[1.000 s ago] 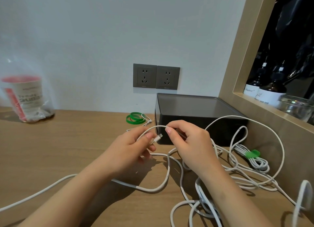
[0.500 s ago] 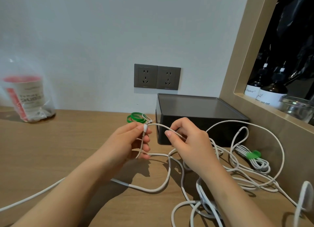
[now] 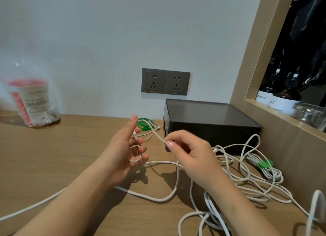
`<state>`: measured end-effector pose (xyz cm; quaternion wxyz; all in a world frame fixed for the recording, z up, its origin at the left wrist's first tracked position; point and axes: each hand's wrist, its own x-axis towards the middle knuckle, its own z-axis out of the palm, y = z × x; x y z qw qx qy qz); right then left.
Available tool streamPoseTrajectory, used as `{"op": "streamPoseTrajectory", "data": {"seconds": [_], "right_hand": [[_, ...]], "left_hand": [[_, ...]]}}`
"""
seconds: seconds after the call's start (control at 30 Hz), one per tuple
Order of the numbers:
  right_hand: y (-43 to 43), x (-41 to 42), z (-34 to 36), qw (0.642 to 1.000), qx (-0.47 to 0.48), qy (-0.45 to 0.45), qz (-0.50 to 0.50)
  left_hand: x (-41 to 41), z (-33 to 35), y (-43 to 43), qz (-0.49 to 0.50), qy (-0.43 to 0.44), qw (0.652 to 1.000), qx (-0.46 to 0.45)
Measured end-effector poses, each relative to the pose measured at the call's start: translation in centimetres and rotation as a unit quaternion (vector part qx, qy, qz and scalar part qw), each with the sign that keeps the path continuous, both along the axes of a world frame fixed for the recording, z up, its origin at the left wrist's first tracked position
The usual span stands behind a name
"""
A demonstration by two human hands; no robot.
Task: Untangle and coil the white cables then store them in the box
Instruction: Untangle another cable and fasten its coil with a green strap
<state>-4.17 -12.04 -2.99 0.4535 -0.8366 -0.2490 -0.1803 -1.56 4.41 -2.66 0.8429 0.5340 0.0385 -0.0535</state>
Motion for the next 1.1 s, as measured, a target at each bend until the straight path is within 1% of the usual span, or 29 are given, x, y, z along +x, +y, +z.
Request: {"op": "streamPoseTrajectory", "data": {"seconds": [0.13, 0.27, 0.3, 0.53, 0.63, 0.7, 0.73, 0.83, 0.9, 0.97, 1.1], "right_hand": [[0.4, 0.3, -0.7, 0.996, -0.084, -0.008, 0.026], [0.7, 0.3, -0.8, 0.991, -0.131, -0.012, 0.039], [0.7, 0.3, -0.7, 0.99, -0.137, -0.008, 0.043], [0.4, 0.3, -0.6, 0.986, -0.161, 0.032, 0.041], [0.2, 0.2, -0.4, 0.984, -0.165, 0.051, 0.03], [0.2, 0.1, -0.2, 0.979, -0.19, 0.069, 0.002], [0.2, 0.0, -0.1, 0.973, -0.217, 0.07, -0.024], [-0.1, 0.3, 0.2, 0.943, -0.302, 0.038, -0.132], [-0.6, 0.5, 0.2, 0.931, -0.309, 0.008, -0.194], [-1.0, 0.7, 0.2, 0.928, -0.29, -0.012, -0.235], [-1.3, 0.9, 0.0, 0.919, -0.282, 0.001, -0.275]], "left_hand": [[-0.1, 0.0, -0.1, -0.027, -0.018, 0.999, 0.01], [-0.1, -0.3, -0.3, -0.019, -0.049, 0.996, 0.076], [0.0, -0.5, -0.3, -0.011, -0.054, 0.996, 0.074], [0.5, -0.5, -0.1, 0.031, -0.056, 0.996, -0.055], [0.3, -0.1, 0.0, 0.021, -0.028, 0.993, -0.113], [0.3, 0.3, 0.2, 0.0, -0.004, 0.985, -0.171], [0.4, 0.5, 0.4, -0.009, 0.002, 0.98, -0.197], [0.5, 0.8, 1.1, -0.028, 0.007, 0.969, -0.244], [0.5, 0.9, 1.3, -0.028, 0.005, 0.971, -0.237], [0.5, 0.8, 1.2, -0.017, -0.011, 0.977, -0.213], [0.2, 0.9, 0.7, 0.013, -0.08, 0.986, -0.148]]}}
